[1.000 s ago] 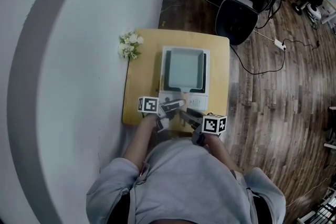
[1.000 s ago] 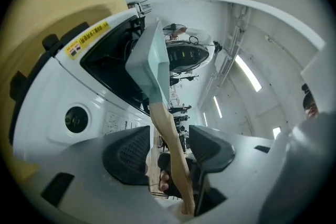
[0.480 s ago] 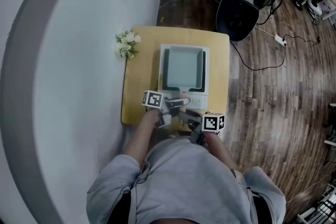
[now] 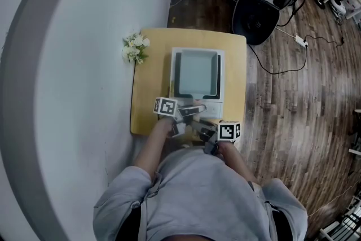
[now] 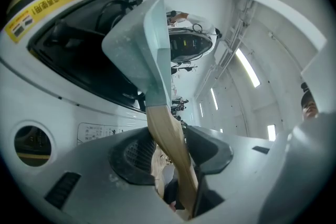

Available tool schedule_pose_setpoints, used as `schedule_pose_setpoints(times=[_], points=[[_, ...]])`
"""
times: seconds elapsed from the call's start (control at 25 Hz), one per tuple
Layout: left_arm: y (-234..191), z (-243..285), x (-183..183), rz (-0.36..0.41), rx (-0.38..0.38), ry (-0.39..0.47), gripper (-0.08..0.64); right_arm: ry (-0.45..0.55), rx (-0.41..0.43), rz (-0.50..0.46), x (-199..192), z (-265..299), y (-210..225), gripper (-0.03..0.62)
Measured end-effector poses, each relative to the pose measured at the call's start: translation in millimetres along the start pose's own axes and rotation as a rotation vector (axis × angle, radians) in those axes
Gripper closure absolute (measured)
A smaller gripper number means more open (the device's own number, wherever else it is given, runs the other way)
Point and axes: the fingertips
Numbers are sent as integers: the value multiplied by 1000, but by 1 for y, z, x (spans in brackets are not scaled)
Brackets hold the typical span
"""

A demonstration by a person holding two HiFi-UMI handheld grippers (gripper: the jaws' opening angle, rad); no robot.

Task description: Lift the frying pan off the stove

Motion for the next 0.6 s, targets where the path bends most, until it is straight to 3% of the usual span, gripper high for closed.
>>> schedule_pose_setpoints(times=[0.36, 0.6], points=[[2, -2, 1, 29, 18, 50, 402, 12, 0, -7, 1, 0, -3, 469], [4, -5, -4, 89, 44, 58, 396, 11, 22, -10, -7, 0, -4, 468]])
Point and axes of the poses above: the fingertips, and each gripper's own axes: z forward along the fingers, y to its right, x out of its top, and after that the axes turned 8 degrees about x, right-handed
